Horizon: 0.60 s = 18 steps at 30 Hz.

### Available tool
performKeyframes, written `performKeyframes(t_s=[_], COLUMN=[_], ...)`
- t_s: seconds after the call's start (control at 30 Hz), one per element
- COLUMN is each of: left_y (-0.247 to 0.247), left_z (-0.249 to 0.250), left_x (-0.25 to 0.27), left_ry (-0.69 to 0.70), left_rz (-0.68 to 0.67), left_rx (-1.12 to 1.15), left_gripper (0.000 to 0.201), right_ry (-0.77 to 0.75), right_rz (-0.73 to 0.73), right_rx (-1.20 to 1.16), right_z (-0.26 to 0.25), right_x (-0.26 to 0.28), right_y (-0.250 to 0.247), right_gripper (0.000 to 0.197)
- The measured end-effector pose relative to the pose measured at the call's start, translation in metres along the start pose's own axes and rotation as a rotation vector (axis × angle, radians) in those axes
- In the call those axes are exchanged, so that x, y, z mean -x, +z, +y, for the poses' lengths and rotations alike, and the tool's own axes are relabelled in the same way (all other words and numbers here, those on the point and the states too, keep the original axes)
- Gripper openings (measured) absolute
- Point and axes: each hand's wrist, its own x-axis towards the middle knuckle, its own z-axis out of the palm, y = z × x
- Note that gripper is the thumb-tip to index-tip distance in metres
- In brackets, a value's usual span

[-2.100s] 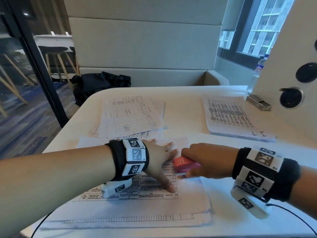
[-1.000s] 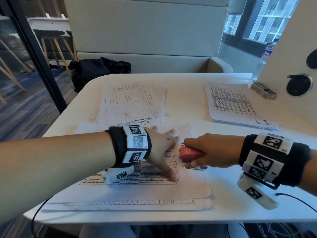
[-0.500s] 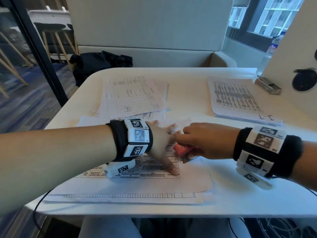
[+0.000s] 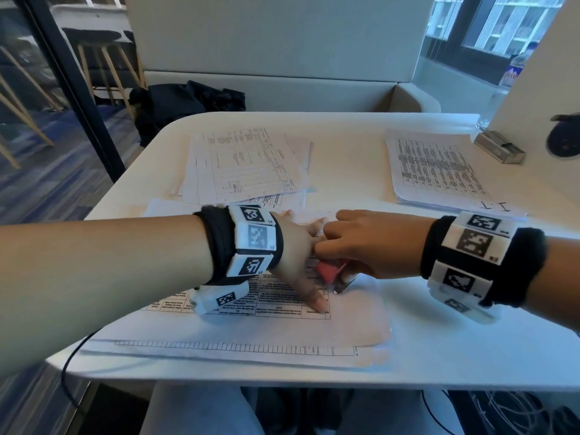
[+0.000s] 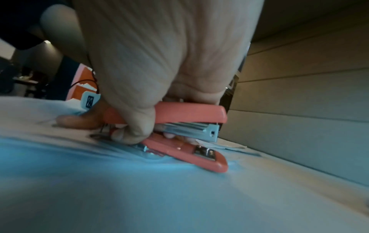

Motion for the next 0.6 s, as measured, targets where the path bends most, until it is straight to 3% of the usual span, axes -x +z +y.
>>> performKeyframes(t_s=[0.1, 0.17, 0.2, 0.33, 0.4, 0.47, 0.6], left_y=[0.007, 0.007, 0.007, 0.002, 0.001, 0.003, 0.008], left_z=[-0.006, -0.007, -0.006, -0.002, 0.000, -0.002, -0.007], left_x=[-0.009, -0.010, -0.009, -0.002, 0.001, -0.002, -0.011], left_ry=[-0.051, -0.057, -0.046, 0.051, 0.048, -0.001, -0.047], left_rz=[-0.036, -0.050, -0.046, 0.024, 0.023, -0.003, -0.041], left_rx=[-0.005, -0.012, -0.011, -0.001, -0.006, 0.001, -0.001], left_gripper=[0.106, 0.111, 0.110, 0.082, 0.080, 0.089, 0.113], right_ry=[0.215, 0.285, 0.264, -0.051, -0.091, -0.004, 0.333], right_rz=[-0.251, -0.297, -0.269, 0.074, 0.102, 0.048, -0.324], right_rx=[-0.132, -0.187, -0.166, 0.113, 0.093, -0.048, -0.104], right_z=[0.000, -0.001, -0.004, -0.007, -0.003, -0.002, -0.004], right_x=[-0.003, 0.001, 0.002, 0.003, 0.001, 0.000, 0.005], right_y=[-0.004, -0.005, -0.006, -0.002, 0.001, 0.001, -0.004], right_gripper=[0.044, 0.052, 0.050, 0.030, 0.033, 0.038, 0.065])
